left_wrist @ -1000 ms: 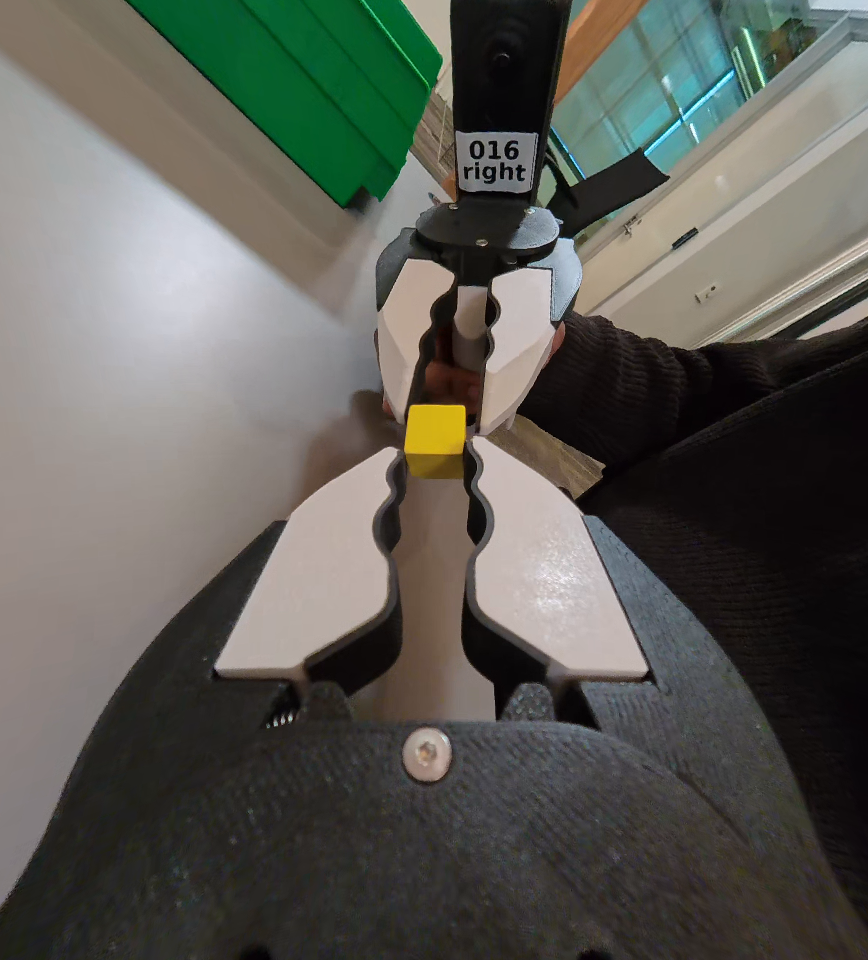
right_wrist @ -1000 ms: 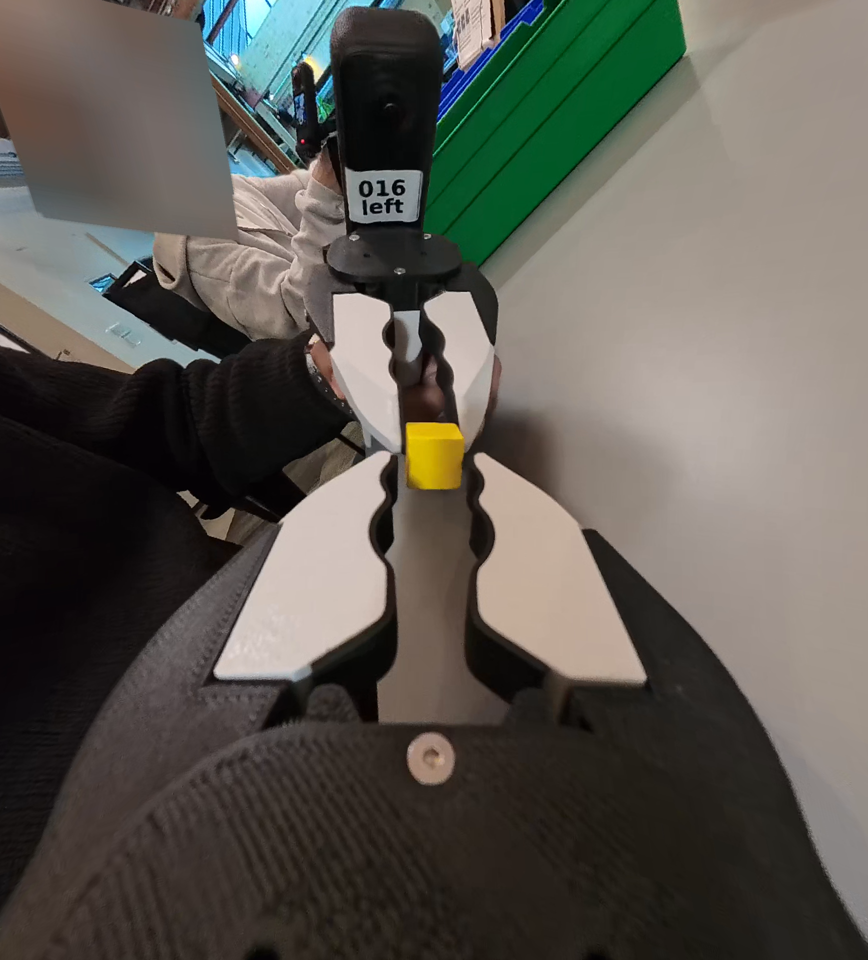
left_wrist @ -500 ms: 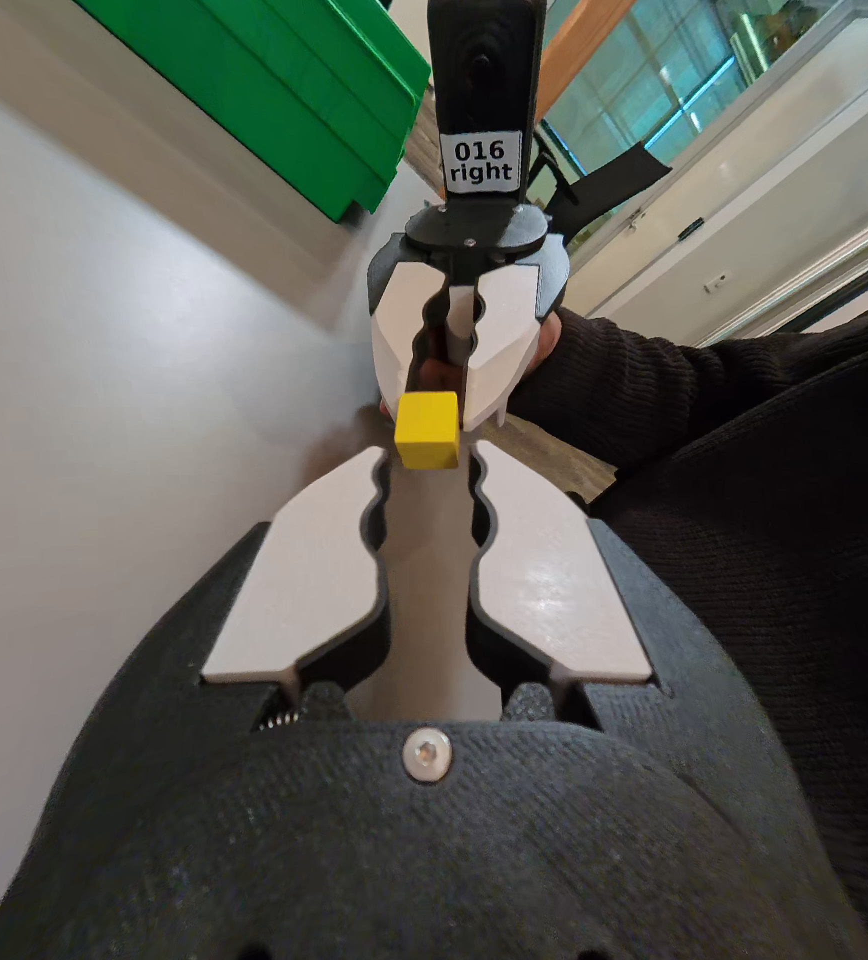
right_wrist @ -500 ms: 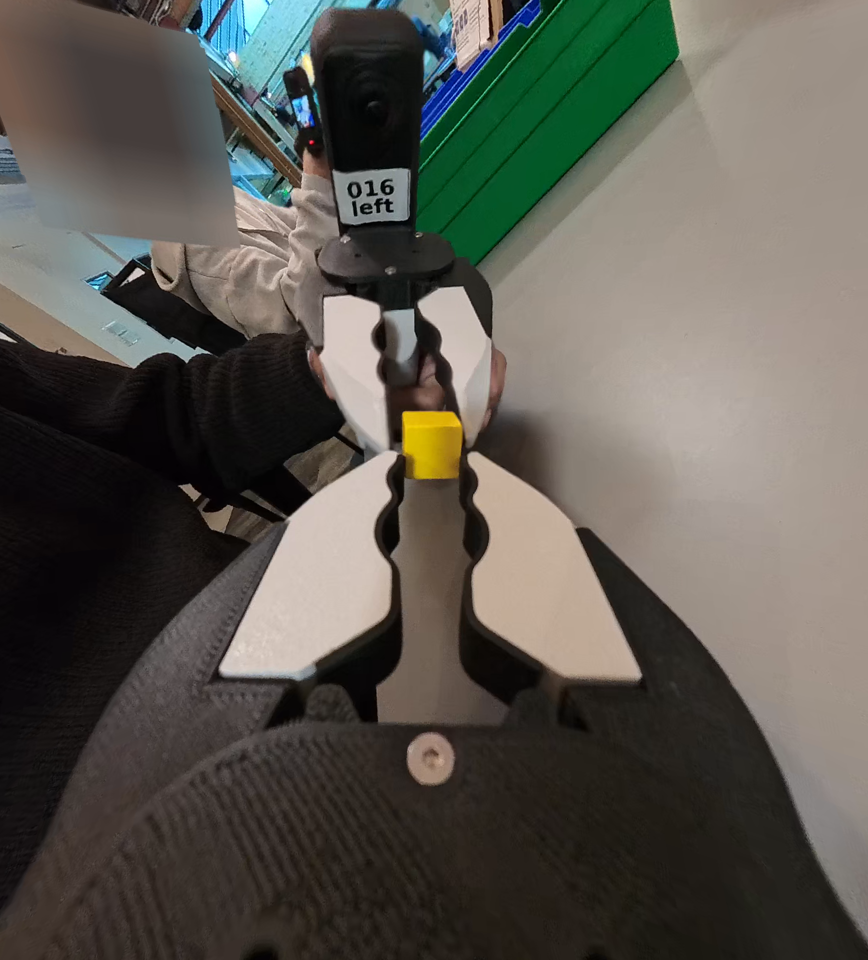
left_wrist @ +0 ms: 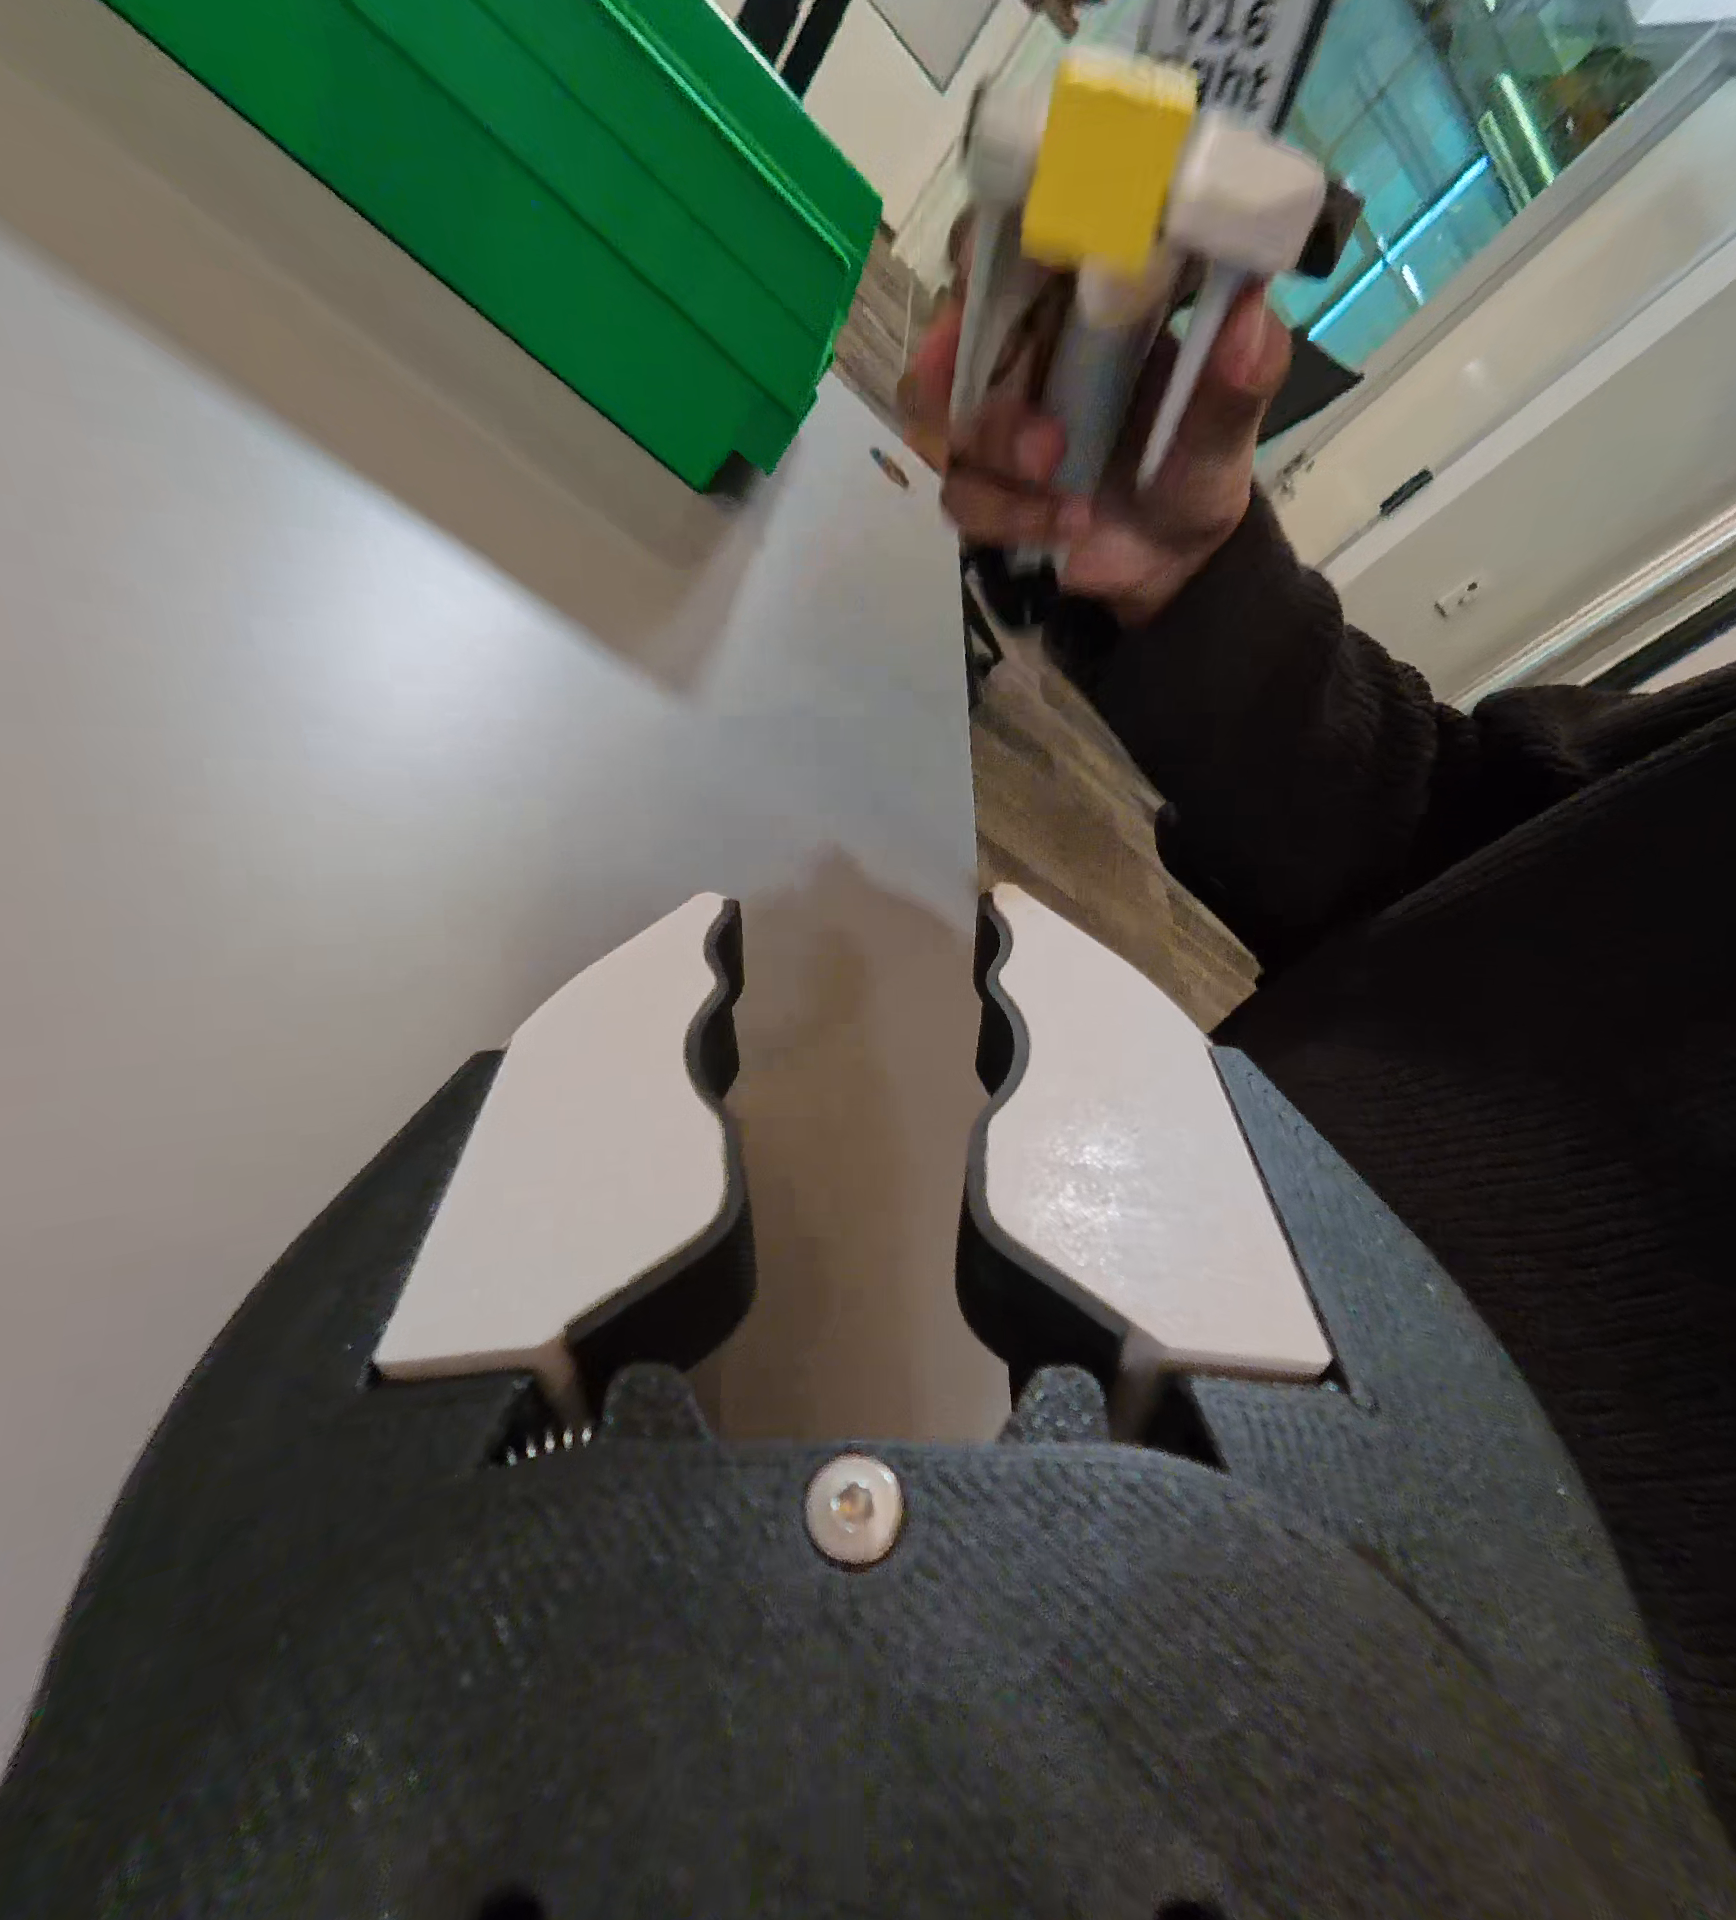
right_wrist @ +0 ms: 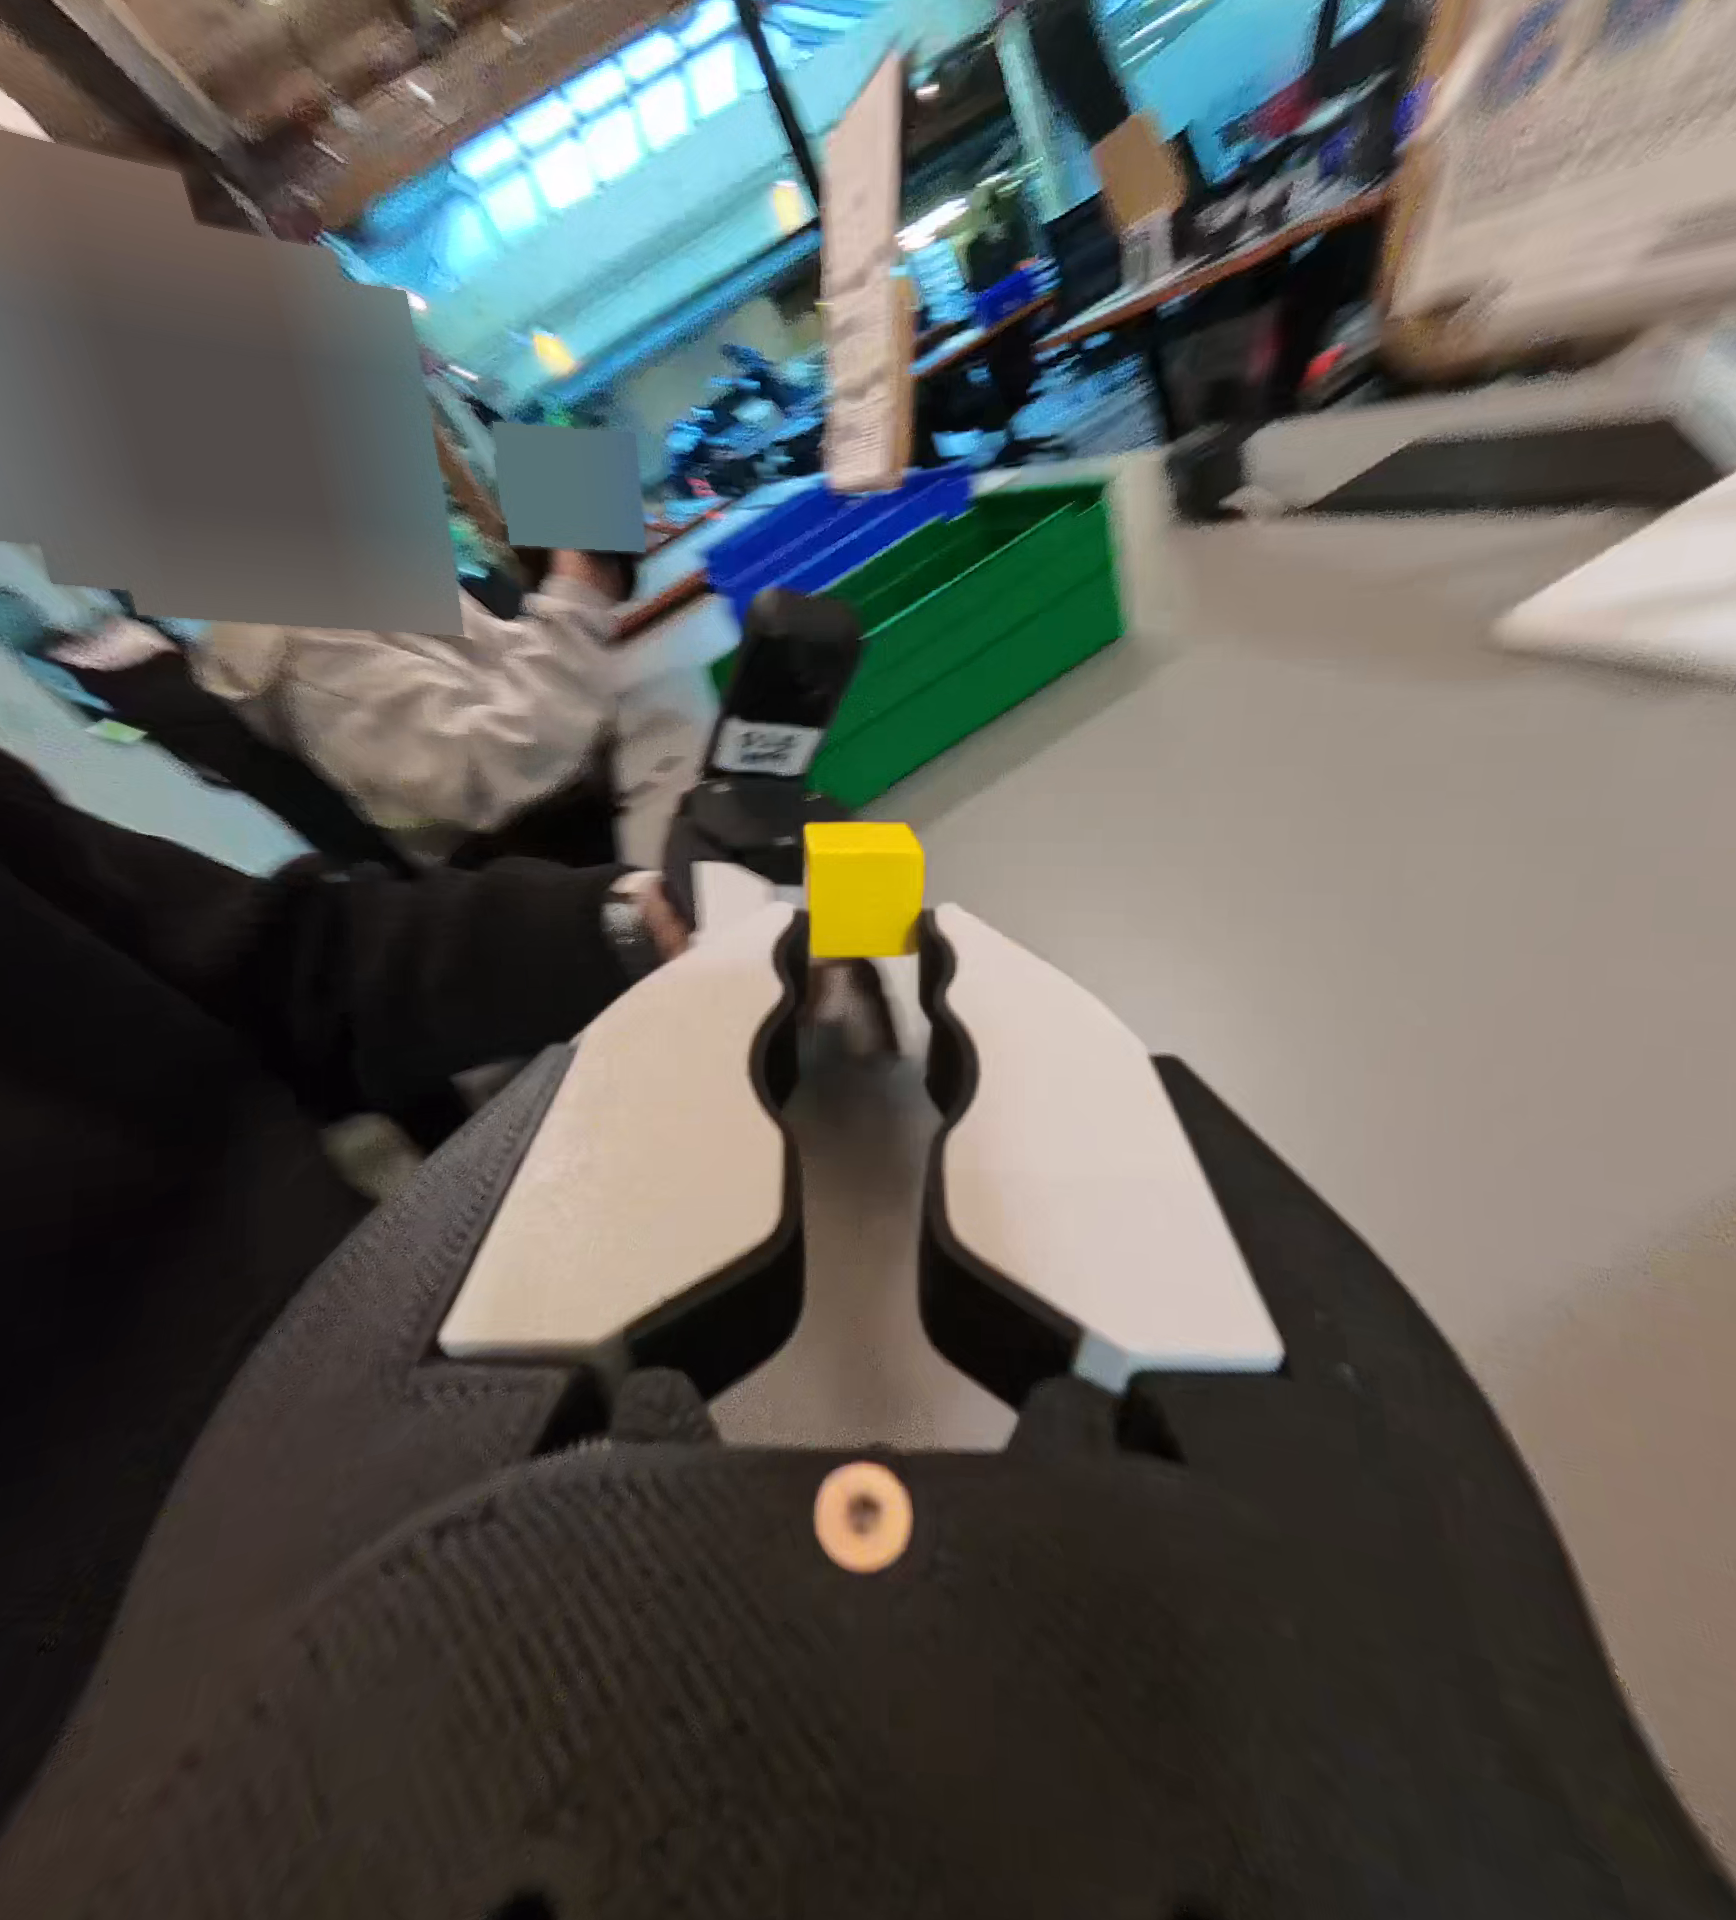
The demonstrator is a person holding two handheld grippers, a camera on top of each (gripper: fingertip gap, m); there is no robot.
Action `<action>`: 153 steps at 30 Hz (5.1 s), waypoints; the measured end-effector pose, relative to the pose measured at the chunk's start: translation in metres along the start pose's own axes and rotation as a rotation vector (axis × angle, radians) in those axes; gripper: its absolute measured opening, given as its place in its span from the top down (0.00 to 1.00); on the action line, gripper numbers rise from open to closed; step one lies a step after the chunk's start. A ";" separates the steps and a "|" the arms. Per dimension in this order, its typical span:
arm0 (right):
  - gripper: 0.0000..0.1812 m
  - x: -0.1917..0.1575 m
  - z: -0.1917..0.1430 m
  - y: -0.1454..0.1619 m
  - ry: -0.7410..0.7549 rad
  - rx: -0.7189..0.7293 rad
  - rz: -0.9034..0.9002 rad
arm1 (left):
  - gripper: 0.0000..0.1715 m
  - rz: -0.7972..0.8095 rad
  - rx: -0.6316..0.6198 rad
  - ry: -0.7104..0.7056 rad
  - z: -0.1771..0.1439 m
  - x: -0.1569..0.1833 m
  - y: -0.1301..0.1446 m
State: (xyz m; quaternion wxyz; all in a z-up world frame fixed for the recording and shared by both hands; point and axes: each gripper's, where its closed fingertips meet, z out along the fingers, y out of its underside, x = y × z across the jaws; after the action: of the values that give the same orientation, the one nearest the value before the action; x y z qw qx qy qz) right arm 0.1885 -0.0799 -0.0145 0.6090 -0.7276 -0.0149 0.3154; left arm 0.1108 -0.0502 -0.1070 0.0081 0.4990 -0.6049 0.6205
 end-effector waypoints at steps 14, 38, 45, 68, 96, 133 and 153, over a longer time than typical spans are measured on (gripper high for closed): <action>0.88 0.239 -0.274 -0.028 0.551 -1.222 -0.556 | 0.78 -0.070 0.119 0.018 0.000 -0.006 -0.018; 0.80 0.296 -0.289 0.032 0.423 -1.845 -0.683 | 0.83 -0.051 0.185 0.098 0.001 0.005 -0.029; 0.78 0.288 -0.280 0.023 0.440 -1.797 -0.736 | 0.83 -0.019 0.141 0.118 0.007 0.016 -0.024; 0.77 0.218 -0.211 -0.001 0.474 -1.349 -0.789 | 0.83 0.003 0.136 0.154 0.008 0.032 -0.021; 0.75 0.267 -0.211 0.039 0.355 -1.492 -0.772 | 0.82 -0.052 0.099 0.129 0.011 0.012 -0.012; 0.61 0.032 -0.098 -0.051 0.429 0.077 -0.287 | 0.74 0.083 0.112 0.052 0.017 0.041 -0.021; 0.66 -0.017 -0.017 0.004 0.371 0.304 -0.098 | 0.62 0.282 0.276 -0.261 0.015 0.065 -0.046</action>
State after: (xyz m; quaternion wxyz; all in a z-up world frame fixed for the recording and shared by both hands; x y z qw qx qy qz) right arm 0.1810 -0.1030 -0.0097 0.7183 -0.6715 0.1094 0.1453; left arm 0.1154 -0.0879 -0.0349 -0.2254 0.4821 -0.5737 0.6226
